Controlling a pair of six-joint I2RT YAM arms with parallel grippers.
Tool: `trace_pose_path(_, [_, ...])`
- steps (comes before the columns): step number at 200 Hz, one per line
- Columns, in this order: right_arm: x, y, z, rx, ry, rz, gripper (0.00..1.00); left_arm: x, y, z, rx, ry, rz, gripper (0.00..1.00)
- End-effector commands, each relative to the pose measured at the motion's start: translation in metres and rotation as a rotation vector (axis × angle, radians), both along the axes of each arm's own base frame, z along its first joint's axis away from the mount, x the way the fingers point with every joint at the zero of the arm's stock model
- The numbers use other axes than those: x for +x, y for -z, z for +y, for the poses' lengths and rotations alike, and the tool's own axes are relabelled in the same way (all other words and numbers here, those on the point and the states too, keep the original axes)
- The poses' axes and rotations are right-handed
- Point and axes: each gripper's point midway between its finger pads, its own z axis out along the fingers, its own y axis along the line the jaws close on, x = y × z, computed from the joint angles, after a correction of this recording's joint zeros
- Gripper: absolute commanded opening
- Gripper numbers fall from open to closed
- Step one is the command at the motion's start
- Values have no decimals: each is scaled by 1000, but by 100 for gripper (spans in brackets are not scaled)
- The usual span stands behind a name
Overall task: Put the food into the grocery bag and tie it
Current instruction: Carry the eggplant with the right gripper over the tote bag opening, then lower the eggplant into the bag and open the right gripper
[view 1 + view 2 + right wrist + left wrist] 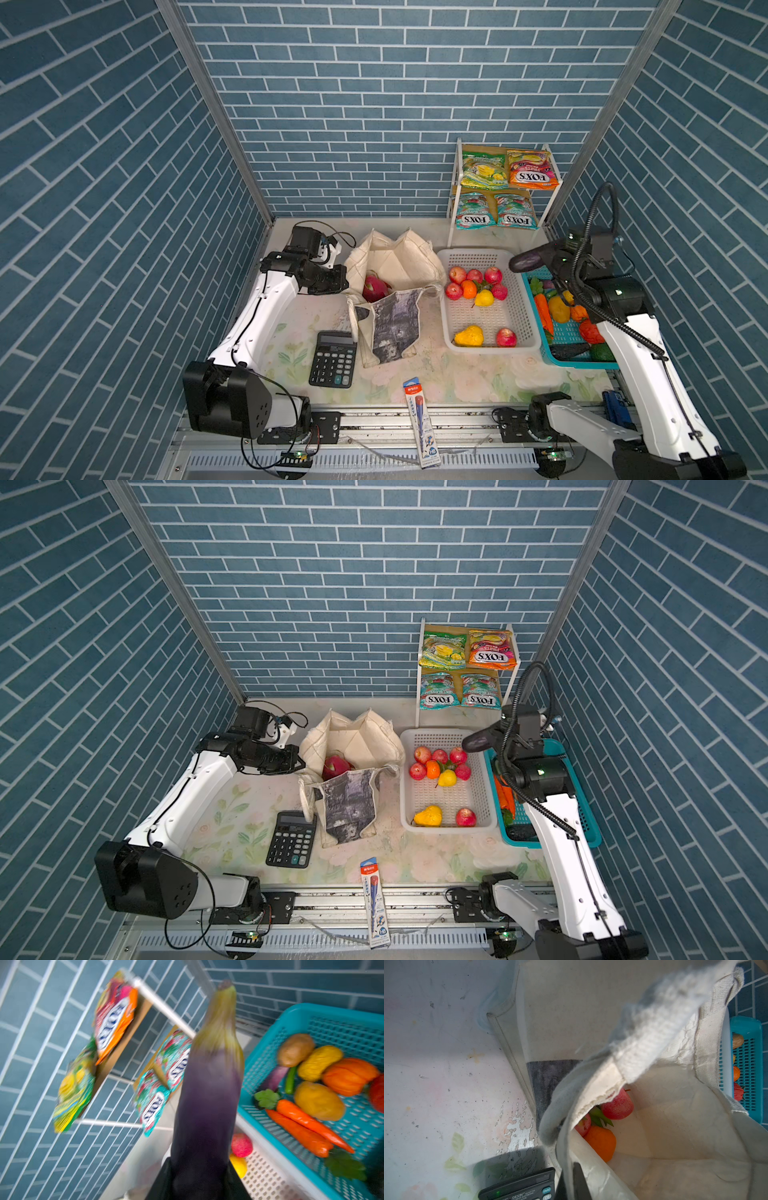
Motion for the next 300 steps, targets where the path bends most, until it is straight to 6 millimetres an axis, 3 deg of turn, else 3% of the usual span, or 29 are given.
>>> trace_pose_path(1, [17, -27, 57, -120, -136, -94, 27, -2, 0, -2, -10, 2, -4, 0])
trace_pose_path(27, [25, -40, 140, -254, -326, -155, 27, -3, -2, -2, -9, 0, -5, 0])
trace_pose_path(54, [25, -44, 212, -382, -474, -206, 27, -5, -6, -2, -8, 2, -13, 0])
trace_pose_path(89, [25, -32, 281, -461, -633, -224, 27, -5, -7, -2, -6, 7, -17, 0])
trace_pose_path(108, [24, -20, 306, -471, -697, -213, 27, -5, -7, -1, -3, 8, -21, 0])
trace_pose_path(138, [23, 3, 333, -509, -773, -184, 27, -6, -4, 4, 19, 4, -16, 0])
trace_pose_path(200, [13, 48, 366, -502, -934, -120, 28, -6, -4, 5, 18, 0, -19, 0])
trace_pose_path(258, [-8, 81, 389, -448, -1119, -77, 29, -6, -2, 3, 0, -4, -14, 0])
trace_pose_path(300, [-14, 101, 392, -465, -1173, -49, 31, -8, -6, 4, 4, -2, -22, 0])
